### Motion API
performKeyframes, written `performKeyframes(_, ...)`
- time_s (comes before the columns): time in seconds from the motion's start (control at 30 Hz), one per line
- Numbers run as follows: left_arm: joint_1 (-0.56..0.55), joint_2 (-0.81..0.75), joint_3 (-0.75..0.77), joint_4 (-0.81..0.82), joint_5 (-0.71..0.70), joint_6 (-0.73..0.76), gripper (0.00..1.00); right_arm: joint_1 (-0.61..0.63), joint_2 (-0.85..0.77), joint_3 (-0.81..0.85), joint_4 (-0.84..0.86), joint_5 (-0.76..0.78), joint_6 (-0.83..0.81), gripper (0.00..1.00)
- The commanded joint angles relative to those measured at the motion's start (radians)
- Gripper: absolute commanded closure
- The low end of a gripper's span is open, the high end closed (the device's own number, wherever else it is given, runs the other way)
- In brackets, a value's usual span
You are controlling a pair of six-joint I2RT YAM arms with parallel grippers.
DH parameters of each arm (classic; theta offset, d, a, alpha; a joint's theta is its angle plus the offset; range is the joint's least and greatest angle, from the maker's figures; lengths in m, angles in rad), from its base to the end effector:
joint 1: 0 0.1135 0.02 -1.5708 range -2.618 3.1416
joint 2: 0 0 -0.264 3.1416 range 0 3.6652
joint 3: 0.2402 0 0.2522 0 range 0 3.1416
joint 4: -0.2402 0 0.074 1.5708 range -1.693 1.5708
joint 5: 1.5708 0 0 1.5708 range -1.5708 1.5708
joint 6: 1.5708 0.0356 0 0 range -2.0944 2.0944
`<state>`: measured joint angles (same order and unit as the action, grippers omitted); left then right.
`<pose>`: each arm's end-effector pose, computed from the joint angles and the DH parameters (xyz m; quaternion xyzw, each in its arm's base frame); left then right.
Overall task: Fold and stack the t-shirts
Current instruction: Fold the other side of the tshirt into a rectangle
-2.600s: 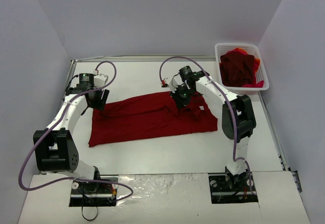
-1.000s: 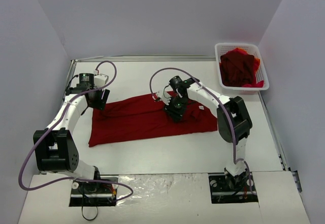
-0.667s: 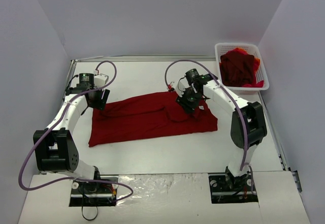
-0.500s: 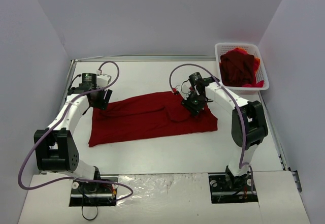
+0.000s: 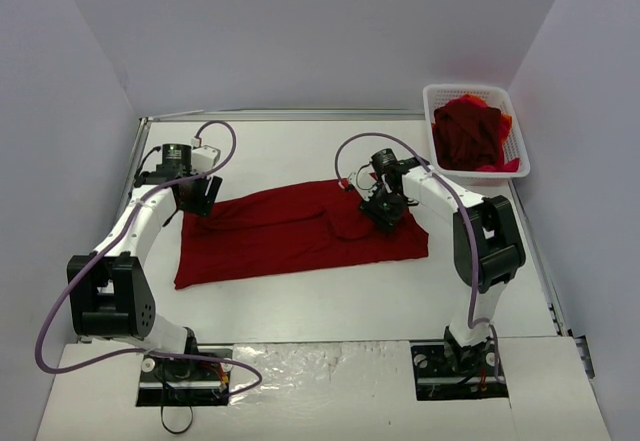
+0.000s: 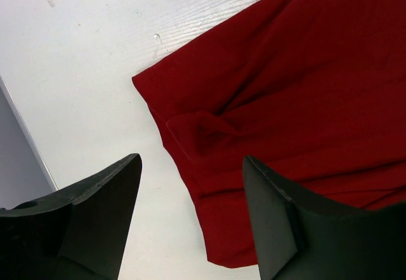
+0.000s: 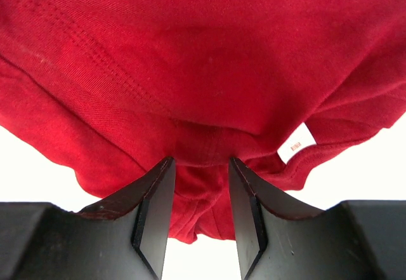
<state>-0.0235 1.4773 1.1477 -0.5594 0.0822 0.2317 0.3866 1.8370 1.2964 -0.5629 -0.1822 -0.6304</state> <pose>0.3154 -0.0103 0.2688 0.1335 0.9323 -0.0038 0.3363 0.3490 0.1490 0.1963 -0.4901 0.8360 0.0598 0.2396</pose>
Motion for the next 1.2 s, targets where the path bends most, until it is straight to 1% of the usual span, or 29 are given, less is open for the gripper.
performKeyframes(0.0,-0.001,-0.026,-0.003,0.004,-0.001,0.011,0.37,-0.003,0.025,0.027,-0.014,0.015,0.008,0.65)
performKeyframes(0.17,-0.001,-0.022,-0.003,0.004,-0.001,0.011,0.36,0.003,0.056,0.049,-0.009,0.003,0.015,0.64)
performKeyframes(0.63,-0.001,-0.022,-0.003,0.003,0.001,0.011,0.36,0.023,0.067,0.08,-0.011,-0.034,0.021,0.64)
performKeyframes(0.73,0.0,-0.02,-0.003,0.003,0.001,0.011,0.37,0.026,0.058,0.086,-0.014,-0.059,0.021,0.62)
performKeyframes(0.87,-0.001,-0.018,-0.005,0.003,0.004,0.011,0.37,0.031,0.065,0.081,-0.014,-0.046,0.014,0.61)
performKeyframes(1.03,-0.001,-0.018,-0.003,0.003,0.004,0.011,0.36,0.031,0.085,0.073,-0.014,-0.054,0.011,0.57)
performKeyframes(1.13,0.0,-0.018,-0.003,0.001,0.004,0.012,0.36,0.031,0.094,0.075,-0.012,-0.051,0.011,0.56)
performKeyframes(1.17,-0.001,-0.018,-0.003,0.001,0.004,0.012,0.37,0.031,0.097,0.076,-0.012,-0.049,0.011,0.57)
